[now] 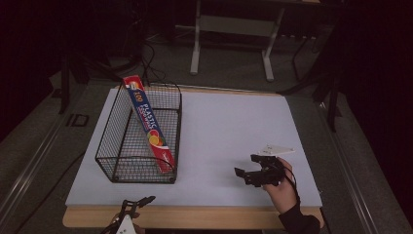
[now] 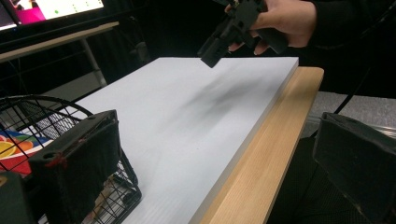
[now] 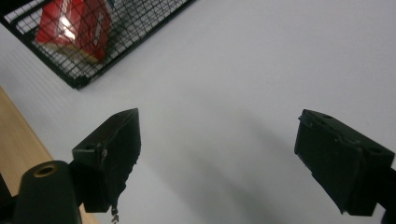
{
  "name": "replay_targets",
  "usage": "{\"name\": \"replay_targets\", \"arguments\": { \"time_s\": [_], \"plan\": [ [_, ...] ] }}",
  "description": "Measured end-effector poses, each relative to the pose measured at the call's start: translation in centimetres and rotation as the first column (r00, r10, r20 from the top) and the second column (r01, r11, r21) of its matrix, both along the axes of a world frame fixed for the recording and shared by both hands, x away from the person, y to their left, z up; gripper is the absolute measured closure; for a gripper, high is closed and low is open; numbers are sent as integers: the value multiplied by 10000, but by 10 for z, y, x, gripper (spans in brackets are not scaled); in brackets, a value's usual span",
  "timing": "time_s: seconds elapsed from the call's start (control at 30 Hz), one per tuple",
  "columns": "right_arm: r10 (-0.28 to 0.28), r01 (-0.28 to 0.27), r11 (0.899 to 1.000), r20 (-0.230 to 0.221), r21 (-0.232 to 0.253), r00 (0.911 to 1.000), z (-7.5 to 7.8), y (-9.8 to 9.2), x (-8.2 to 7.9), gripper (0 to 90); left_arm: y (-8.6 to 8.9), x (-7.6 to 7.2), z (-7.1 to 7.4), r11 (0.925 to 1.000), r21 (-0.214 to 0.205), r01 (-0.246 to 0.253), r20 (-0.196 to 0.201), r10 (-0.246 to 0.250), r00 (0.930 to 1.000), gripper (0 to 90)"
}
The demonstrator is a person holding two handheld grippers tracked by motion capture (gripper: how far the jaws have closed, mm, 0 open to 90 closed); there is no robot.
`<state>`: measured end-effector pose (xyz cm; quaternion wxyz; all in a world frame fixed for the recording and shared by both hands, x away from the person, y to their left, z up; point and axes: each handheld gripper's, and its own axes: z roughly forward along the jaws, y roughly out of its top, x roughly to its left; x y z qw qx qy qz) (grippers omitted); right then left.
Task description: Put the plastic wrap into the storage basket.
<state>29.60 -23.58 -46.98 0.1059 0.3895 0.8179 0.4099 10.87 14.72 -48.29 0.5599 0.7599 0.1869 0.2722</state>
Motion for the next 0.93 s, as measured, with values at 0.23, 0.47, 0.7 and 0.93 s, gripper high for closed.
{"name": "replay_targets", "arguments": {
  "time_s": [0.23, 0.47, 0.7, 0.93],
  "plan": [
    [131, -117, 9991, 326, -405, 9994, -3, -3, -11, 145, 0, 0, 0, 10000, -1, 5, 7, -5, 10000, 15],
    [-55, 66, 9996, 364, -288, 9993, -5, -10, -13, 145, -1, 0, 0, 10000, 14, 36, 2, -36, 10000, 15],
    [-49, 73, 9992, 628, -383, 9980, -10, -9, -13, 145, -1, -1, 0, 9999, 60, 115, -39, -115, 9999, 14],
    [98, -54, 9977, 650, -679, 9978, -17, -6, -12, 145, -1, -1, -1, 9998, 90, 173, -61, -173, 9998, 15]
  ]
}}
